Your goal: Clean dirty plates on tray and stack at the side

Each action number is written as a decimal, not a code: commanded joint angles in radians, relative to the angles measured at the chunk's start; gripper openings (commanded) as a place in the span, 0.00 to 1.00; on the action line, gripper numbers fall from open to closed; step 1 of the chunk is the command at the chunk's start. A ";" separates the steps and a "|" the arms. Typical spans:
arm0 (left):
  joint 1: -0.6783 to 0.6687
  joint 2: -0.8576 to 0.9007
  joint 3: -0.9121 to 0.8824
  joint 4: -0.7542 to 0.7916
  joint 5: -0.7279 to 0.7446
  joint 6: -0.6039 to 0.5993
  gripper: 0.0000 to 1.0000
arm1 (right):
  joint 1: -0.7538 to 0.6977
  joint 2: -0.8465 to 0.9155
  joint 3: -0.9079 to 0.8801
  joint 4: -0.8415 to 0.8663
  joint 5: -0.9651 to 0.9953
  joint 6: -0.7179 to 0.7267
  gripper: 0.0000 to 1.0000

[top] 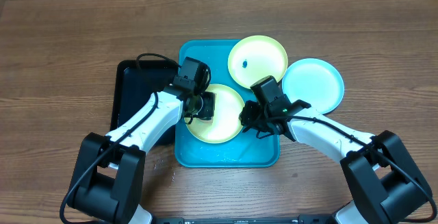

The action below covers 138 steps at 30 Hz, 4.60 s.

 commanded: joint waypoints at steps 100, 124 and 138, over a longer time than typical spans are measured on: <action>-0.013 0.020 0.160 -0.208 -0.057 0.124 0.04 | 0.025 0.035 0.065 -0.072 0.090 0.014 0.04; 0.011 0.227 0.216 -0.182 0.443 0.363 0.04 | 0.026 0.035 0.065 -0.072 0.089 0.011 0.04; 0.011 0.056 0.333 -0.310 0.140 0.288 0.04 | 0.026 0.035 0.065 -0.072 0.089 0.011 0.04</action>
